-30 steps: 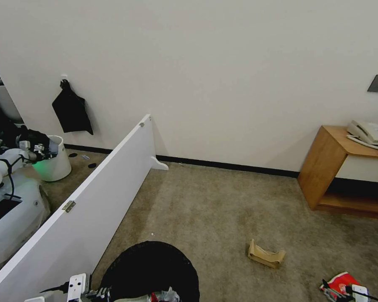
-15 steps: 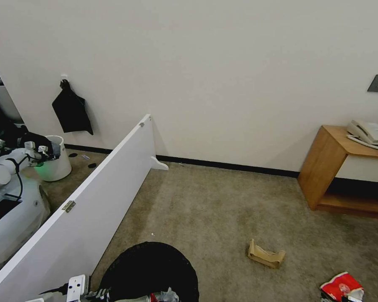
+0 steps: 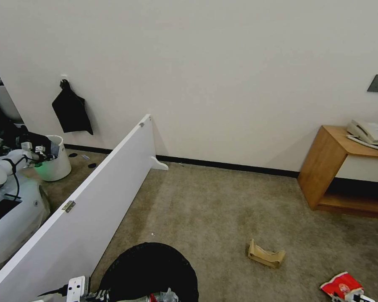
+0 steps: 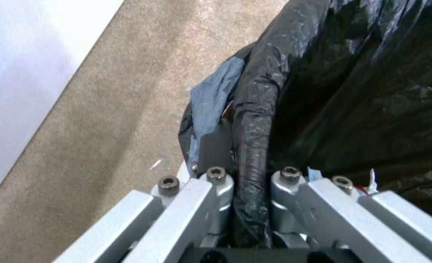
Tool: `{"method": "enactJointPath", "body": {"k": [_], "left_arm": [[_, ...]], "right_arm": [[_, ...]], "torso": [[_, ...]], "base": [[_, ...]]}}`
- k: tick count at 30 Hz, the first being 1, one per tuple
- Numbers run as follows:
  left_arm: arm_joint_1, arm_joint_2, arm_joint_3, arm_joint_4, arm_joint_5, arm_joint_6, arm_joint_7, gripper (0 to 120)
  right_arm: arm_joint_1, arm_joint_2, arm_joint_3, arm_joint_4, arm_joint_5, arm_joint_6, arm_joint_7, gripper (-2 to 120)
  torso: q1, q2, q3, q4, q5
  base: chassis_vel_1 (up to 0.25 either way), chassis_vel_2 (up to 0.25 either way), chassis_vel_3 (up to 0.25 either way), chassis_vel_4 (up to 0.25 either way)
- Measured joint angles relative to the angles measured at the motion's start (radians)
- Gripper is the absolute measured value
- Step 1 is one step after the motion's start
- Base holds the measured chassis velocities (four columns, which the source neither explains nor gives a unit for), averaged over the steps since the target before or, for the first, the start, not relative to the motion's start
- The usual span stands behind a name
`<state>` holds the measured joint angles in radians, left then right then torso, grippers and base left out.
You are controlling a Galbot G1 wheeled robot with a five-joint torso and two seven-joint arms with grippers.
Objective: Pick up the trash bin, then pick up the garbage from the floor and place it into the trash bin.
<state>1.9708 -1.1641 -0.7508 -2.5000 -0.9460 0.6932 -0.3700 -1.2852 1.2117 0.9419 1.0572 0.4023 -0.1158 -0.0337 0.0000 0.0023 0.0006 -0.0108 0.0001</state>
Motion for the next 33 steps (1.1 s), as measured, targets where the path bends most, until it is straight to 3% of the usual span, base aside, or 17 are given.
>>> {"method": "enactJointPath", "body": {"k": [13, 29, 33], "left_arm": [[0.005, 0.0, -0.005, 0.0, 0.0, -0.001, 0.003, 4], [-0.004, 0.0, -0.002, 0.0, -0.002, -0.001, 0.003, 4], [-0.007, 0.0, -0.001, 0.0, -0.004, -0.001, 0.003, 4]], "right_arm": [[0.045, 0.007, -0.01, -0.021, -0.006, -0.022, 0.004, 100], [0.149, 0.016, -0.019, -0.148, -0.027, -0.054, 0.017, 100], [0.187, 0.02, -0.015, -0.197, -0.048, -0.051, 0.018, 88]], "torso": [[0.0, 0.0, 0.0, 0.0, -0.0001], [0.0, 0.0, 0.0, 0.0, -0.0001], [0.0, 0.0, 0.0, 0.0, -0.0001]], "base": [[0.0, 0.0, 0.0, 0.0], [0.0, 0.0, 0.0, 0.0], [0.0, 0.0, 0.0, 0.0]]}}
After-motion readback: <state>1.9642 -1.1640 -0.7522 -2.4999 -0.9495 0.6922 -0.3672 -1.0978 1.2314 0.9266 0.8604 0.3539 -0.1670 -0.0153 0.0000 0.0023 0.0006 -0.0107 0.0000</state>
